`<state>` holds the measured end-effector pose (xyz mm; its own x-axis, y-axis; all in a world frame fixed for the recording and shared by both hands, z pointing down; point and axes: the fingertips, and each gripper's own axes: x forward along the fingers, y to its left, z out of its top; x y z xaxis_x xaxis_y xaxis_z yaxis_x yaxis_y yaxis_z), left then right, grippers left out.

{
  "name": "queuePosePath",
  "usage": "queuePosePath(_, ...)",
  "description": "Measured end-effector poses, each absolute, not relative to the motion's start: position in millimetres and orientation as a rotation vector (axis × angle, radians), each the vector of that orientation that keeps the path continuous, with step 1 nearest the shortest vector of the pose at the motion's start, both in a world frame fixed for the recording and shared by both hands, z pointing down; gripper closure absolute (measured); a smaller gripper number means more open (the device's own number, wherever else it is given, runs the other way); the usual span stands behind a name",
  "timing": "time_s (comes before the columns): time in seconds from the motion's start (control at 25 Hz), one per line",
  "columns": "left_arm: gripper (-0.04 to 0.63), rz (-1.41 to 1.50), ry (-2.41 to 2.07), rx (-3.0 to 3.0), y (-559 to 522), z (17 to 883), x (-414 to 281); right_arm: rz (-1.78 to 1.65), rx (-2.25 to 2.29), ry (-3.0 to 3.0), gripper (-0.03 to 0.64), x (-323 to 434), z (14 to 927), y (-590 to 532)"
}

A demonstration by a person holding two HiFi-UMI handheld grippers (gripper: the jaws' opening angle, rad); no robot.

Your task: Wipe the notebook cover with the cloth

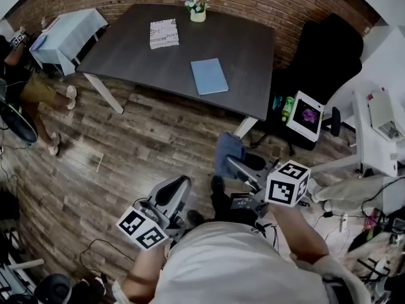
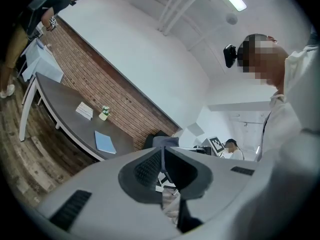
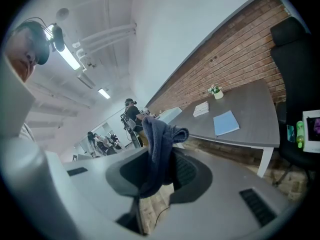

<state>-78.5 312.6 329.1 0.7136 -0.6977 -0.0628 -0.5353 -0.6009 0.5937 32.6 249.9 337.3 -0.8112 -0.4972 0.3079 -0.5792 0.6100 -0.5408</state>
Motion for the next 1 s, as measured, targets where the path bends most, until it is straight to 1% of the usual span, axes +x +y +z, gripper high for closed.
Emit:
queuePosePath(0.28,0.568,-0.387,-1.017,2.333,267.5,334.4,-76.0,0.968,0.852,-2.693,0.506,38.3,345.3,194.5)
queuePosePath(0.72,0.568,-0.359,-1.125,2.274,170.3,341.7,-41.1,0.990,0.759,-2.661,0.506,75.4,354.0,93.8)
queuePosePath(1.0,0.568,-0.333,-1.181,2.254,133.0,350.8,-25.6,1.008,0.712,-2.648,0.506,90.1,368.7,51.7)
